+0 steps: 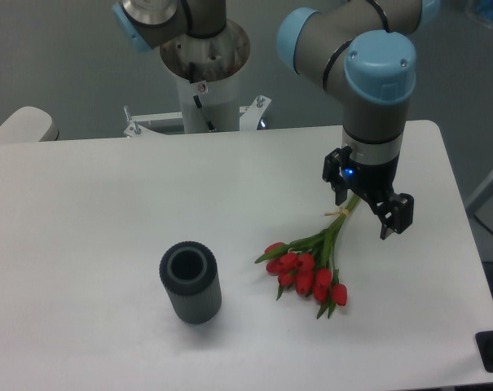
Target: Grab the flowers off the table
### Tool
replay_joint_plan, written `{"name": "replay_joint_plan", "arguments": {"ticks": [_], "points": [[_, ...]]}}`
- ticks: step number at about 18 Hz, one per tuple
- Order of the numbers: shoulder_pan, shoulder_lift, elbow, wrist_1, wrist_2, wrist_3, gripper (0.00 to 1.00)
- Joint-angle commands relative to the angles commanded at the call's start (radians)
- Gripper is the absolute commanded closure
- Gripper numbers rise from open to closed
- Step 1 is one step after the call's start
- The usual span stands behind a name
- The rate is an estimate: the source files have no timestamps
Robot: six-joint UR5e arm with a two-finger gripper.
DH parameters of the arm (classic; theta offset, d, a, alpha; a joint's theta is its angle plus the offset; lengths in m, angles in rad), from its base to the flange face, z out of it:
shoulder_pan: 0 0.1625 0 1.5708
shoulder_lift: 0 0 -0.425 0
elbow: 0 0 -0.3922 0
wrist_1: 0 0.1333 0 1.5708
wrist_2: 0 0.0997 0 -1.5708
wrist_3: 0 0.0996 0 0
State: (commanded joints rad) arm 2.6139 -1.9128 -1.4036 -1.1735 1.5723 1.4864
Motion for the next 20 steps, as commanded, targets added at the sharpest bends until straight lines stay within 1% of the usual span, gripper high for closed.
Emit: {"name": "replay_joint_plan", "arguments": {"ticks": [7, 10, 11, 14, 17, 20], "points": [[0.002, -0.002, -0.015, -0.005, 0.005, -0.009, 0.0], [0.0, -0.005, -0.02, -0.02, 0.003, -0.052, 0.0], [0.0, -0.003, -0.028, -0.024, 0.003, -0.067, 0.0], [0.002, -0.002, -0.08, -0.02, 0.003, -0.101, 0.0], [0.005, -0.008, -0.107, -0.017, 0.002, -0.184, 0.0], [0.012, -0.047, -0.12, -0.009, -0.011, -0.309, 0.0]]}}
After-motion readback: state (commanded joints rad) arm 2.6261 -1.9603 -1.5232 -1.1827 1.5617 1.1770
